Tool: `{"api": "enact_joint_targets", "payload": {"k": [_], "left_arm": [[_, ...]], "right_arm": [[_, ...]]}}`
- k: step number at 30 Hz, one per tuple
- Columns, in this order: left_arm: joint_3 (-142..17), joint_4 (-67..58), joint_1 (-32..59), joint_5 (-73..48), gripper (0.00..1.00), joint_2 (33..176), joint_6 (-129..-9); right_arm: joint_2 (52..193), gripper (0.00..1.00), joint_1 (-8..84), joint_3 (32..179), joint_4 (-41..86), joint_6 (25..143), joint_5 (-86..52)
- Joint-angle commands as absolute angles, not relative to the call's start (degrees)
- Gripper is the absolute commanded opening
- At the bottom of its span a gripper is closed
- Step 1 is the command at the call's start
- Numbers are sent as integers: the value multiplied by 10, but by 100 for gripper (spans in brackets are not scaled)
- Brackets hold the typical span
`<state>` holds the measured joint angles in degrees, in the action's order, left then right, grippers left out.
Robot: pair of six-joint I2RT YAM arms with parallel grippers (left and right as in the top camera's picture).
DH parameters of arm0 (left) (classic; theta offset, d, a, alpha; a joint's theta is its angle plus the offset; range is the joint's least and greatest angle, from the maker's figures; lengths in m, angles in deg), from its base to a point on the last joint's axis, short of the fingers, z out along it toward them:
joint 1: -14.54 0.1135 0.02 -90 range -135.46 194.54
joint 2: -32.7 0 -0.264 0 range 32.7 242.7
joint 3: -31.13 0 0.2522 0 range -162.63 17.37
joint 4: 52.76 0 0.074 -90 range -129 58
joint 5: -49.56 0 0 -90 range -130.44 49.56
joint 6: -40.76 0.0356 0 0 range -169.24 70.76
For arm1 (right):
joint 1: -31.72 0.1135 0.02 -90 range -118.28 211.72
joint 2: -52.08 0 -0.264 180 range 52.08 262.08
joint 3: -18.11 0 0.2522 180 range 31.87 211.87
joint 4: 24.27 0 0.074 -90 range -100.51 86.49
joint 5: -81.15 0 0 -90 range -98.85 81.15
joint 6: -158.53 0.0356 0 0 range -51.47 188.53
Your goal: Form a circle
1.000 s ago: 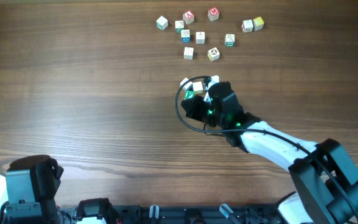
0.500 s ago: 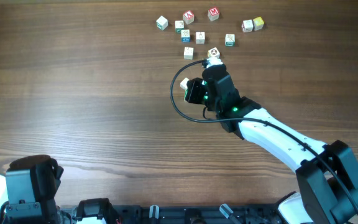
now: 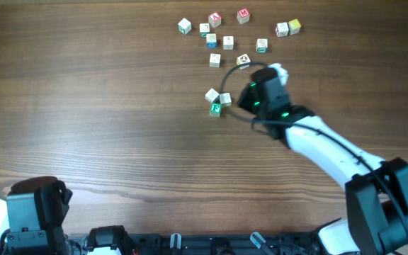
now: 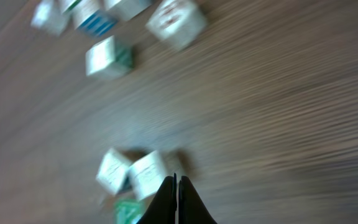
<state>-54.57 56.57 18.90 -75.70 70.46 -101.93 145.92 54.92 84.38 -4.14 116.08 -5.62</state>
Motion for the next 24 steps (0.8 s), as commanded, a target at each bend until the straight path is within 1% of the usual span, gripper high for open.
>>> {"api": "enact_joint_targets", "payload": {"k": [1, 6, 9, 12, 24], "left_arm": [[-545, 564, 193, -759, 100, 703, -1026], [-545, 564, 193, -759, 100, 703, -1026], [-545, 564, 193, -759, 100, 703, -1026], [-545, 564, 193, -759, 100, 703, -1026], [-545, 564, 193, -759, 100, 703, -1026]], "right_arm": [[1464, 4, 480, 847, -45, 1136, -142], [1480, 4, 433, 847, -61, 1100, -209], [1507, 4, 424, 847, -83, 1089, -259], [1541, 4, 424, 847, -131, 1071, -327], [1590, 4, 429, 847, -143, 1080, -364]]}}
